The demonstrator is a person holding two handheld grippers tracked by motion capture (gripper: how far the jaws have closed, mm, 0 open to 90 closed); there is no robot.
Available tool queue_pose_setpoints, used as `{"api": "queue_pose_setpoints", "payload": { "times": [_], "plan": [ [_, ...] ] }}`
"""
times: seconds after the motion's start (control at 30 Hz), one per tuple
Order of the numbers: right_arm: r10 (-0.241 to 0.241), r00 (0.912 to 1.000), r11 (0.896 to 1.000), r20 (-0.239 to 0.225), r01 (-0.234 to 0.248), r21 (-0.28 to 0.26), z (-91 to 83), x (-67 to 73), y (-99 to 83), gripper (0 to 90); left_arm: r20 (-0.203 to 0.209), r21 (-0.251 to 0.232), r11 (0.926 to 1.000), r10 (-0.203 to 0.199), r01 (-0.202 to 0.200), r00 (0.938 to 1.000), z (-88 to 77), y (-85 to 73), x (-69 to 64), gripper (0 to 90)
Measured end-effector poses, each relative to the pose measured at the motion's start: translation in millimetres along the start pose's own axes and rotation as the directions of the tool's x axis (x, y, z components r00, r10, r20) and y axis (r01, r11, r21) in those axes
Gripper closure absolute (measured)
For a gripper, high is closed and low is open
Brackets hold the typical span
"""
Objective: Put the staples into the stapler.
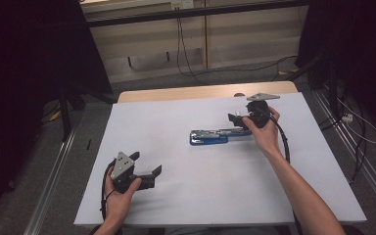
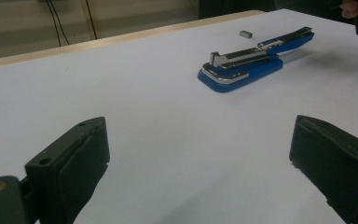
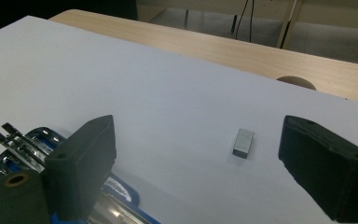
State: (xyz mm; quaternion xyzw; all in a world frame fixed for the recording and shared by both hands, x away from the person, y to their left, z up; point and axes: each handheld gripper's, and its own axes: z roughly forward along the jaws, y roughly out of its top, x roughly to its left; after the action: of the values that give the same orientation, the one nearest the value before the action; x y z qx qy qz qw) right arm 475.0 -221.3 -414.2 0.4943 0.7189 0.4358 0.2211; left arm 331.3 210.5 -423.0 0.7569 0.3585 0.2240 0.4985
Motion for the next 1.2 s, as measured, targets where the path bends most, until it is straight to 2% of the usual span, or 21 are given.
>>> {"api": "queue_pose_setpoints", "payload": {
  "times": [0.1,0.27,0.47,0.6,0.67,0.73,0.8,0.9,0.97,1.07,1.2],
  "plan": [
    [-0.005,0.9999,0.999,-0.011,0.006,0.041,5.5,-4.6,3.1,10.8,0.013,0.005,1.0,0.003,-0.003,0.9999,-5.4,-1.7,-3.5,4.9],
    [-0.007,0.9999,0.998,0.011,0.007,0.061,12.4,-10.4,5.1,10.9,0.019,0.004,0.9995,0.03,-0.03,0.9994,-7.5,-2.4,-5.8,4.9],
    [-0.007,0.9997,0.996,0.025,0.005,0.084,19.4,-13.8,12.1,11.3,0.036,0.022,0.9994,0.024,-0.025,0.999,-4.1,-2.8,-6.3,5.0],
    [0.014,0.9999,0.989,-0.01,-0.012,0.145,29.9,-17.7,15.6,11.4,0.046,0.023,0.9991,0.036,-0.037,0.9983,-3.5,-2.6,-8.3,5.0],
    [0.006,1.0,0.986,0.0,-0.006,0.169,34.7,-19.1,17.9,10.1,0.049,0.021,0.9992,0.033,-0.034,0.9983,-4.1,-2.5,-8.3,5.0],
    [0.017,0.9999,0.983,0.001,-0.017,0.182,39.8,-21.6,19.2,11.2,0.056,0.025,0.9994,0.021,-0.022,0.9982,-3.9,-3.1,-7.6,4.9],
    [0.016,0.9998,0.982,0.013,-0.018,0.189,42.9,-23.4,19.5,11.4,0.05,0.029,0.999,0.034,-0.036,0.9982,-3.1,-3.5,-7.2,4.9],
    [0.005,0.9996,0.976,0.028,-0.011,0.218,48.6,-27.3,20.1,10.5,0.05,0.028,0.999,0.033,-0.034,0.9982,-2.6,-3.5,-7.7,4.9],
    [-0.002,0.9997,0.972,0.024,-0.004,0.235,51.7,-29.6,21.1,8.8,0.052,0.026,0.999,0.035,-0.036,0.998,-2.9,-3.4,-8.2,4.9],
    [0.011,0.9998,0.971,0.015,-0.014,0.24,55.3,-32.0,23.0,12.6,0.048,0.028,0.9988,0.039,-0.041,0.998,-3.1,-3.2,-8.3,4.9],
    [0.023,0.9996,0.961,0.013,-0.026,0.276,61.8,-33.3,24.6,18.4,0.046,0.03,0.9987,0.041,-0.043,0.9981,-3.0,-3.4,-8.0,4.9]
  ]
}}
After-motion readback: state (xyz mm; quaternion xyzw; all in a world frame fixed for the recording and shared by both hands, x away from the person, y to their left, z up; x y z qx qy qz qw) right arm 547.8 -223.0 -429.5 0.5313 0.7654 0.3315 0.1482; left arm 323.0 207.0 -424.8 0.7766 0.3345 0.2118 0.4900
